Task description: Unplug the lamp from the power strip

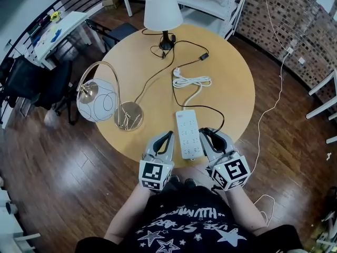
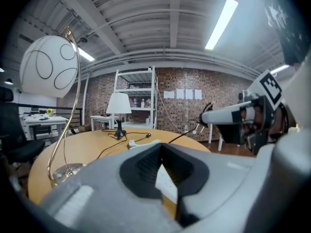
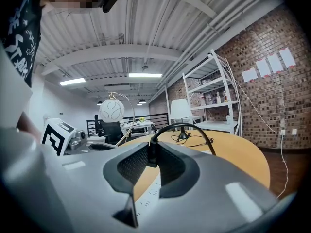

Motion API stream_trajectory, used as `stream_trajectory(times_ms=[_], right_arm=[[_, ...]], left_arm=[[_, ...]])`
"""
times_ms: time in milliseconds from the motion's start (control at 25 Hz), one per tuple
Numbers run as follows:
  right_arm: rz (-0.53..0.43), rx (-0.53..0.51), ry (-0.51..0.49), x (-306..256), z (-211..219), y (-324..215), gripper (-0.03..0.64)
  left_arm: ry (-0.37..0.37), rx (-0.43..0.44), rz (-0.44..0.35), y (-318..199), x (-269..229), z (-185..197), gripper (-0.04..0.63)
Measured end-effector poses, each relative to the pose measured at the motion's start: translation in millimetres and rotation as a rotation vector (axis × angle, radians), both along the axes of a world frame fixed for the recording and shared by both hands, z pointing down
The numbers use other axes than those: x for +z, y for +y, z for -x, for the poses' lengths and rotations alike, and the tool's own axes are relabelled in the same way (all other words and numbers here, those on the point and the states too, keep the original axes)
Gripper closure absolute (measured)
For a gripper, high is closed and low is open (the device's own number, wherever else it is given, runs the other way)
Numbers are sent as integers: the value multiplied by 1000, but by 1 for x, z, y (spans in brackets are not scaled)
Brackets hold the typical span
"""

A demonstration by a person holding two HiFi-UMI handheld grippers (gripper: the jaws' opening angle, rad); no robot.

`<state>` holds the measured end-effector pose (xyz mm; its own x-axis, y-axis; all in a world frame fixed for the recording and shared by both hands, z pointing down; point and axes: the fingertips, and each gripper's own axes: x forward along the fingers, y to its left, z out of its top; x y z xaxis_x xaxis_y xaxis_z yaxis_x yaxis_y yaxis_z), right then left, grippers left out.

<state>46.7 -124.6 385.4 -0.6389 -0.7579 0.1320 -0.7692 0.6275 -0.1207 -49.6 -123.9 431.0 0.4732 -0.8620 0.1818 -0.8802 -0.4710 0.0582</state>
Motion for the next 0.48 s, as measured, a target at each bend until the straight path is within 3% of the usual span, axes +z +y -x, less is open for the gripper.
stream_trajectory(times_ms=[480], right_arm=[[-11,-11,10,1,-6,3,557]], left_arm=[[1,-6,27,6,3,0,594]])
